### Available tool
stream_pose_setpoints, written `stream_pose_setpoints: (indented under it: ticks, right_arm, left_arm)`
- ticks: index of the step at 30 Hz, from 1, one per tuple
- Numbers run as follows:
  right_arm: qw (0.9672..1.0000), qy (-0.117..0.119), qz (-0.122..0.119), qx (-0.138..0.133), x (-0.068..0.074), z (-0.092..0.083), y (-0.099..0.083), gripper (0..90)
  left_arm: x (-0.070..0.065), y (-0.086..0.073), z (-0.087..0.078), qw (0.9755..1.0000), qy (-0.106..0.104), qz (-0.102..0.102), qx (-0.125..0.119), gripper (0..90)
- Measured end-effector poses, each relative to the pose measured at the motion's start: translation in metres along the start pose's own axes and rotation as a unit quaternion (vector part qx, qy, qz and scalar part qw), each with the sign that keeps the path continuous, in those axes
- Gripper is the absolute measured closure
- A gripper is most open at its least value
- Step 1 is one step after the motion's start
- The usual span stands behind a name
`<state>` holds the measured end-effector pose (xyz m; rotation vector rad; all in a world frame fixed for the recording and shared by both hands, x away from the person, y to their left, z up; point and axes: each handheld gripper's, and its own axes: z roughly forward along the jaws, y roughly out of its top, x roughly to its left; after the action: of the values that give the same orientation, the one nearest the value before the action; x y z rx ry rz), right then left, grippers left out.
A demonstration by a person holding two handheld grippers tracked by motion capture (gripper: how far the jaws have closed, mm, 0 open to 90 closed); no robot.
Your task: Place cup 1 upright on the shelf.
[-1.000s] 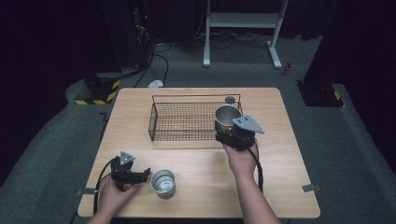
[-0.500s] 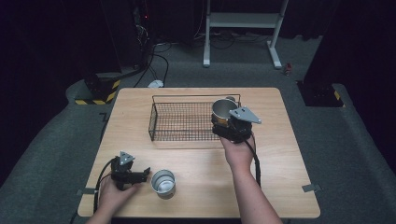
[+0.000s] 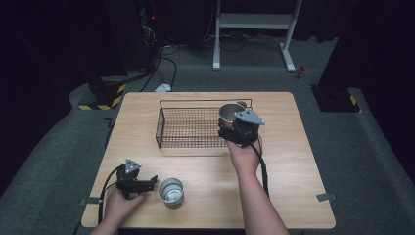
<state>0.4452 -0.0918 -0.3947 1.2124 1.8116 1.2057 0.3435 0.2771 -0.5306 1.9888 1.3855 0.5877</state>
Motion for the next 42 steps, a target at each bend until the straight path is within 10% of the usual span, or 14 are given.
stream_pose_setpoints:
  ticks: [17, 42]
  right_arm:
    - [0.9995, 0.006, 0.023, -0.02, -0.008, 0.03, 0.001, 14.4]
    - [0.9978, -0.021, 0.026, 0.058, -0.02, 0.08, -0.021, 14.4]
  left_arm:
    - [0.0, 0.001, 0.001, 1.0, 0.006, -0.005, 0.003, 2.1]
    - [0.0, 0.001, 0.001, 1.0, 0.005, -0.005, 0.002, 2.1]
